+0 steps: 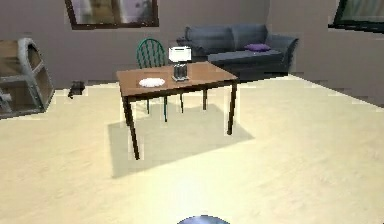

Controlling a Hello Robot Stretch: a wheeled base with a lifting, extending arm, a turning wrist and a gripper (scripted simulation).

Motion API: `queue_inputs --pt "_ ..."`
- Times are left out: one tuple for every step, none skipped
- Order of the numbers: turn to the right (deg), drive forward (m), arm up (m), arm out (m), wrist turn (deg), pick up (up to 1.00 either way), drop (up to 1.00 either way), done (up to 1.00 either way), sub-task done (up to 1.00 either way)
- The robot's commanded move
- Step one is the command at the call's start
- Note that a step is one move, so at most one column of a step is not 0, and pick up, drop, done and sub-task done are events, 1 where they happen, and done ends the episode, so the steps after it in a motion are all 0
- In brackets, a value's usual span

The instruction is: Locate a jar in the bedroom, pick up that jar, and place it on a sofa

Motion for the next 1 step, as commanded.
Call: queue_inputs --pt "9.0 0.0 0.0 0.0 0.0 0.0 0.0 0.0 0.0"
